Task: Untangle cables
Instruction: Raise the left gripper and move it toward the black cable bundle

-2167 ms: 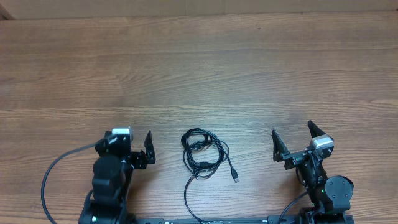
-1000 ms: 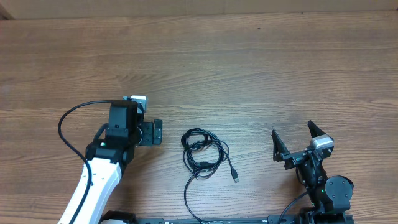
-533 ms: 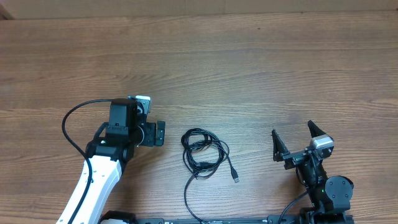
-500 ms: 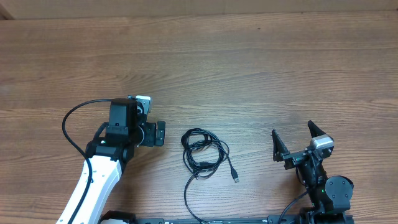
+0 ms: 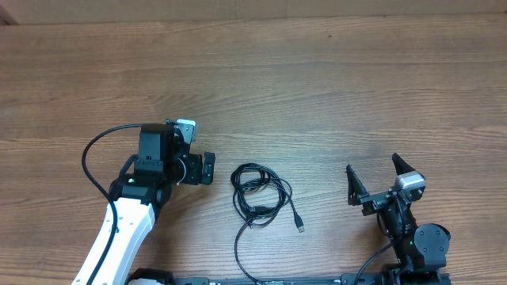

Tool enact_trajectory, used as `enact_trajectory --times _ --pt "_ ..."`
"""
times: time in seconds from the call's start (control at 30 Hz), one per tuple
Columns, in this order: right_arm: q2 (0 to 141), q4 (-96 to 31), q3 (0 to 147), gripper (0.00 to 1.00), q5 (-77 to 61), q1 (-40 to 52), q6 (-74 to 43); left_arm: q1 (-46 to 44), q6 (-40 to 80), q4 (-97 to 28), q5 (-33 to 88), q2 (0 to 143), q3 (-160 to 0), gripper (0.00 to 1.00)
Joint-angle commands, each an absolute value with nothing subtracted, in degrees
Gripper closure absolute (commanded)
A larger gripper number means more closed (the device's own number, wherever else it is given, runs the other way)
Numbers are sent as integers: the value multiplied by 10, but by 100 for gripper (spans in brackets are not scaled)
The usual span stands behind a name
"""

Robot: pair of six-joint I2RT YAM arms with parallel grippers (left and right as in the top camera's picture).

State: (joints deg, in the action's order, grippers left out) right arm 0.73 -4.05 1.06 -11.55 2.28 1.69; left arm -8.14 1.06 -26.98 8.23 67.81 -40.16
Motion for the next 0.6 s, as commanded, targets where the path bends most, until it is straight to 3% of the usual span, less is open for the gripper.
enact_trajectory --times 0.0,0.57 --pt "2 -38 5 0 -110 21 15 -79 2 -265 100 682 -418 0" --pt "2 -38 5 0 -110 21 15 -79 49 -246 121 682 -418 0"
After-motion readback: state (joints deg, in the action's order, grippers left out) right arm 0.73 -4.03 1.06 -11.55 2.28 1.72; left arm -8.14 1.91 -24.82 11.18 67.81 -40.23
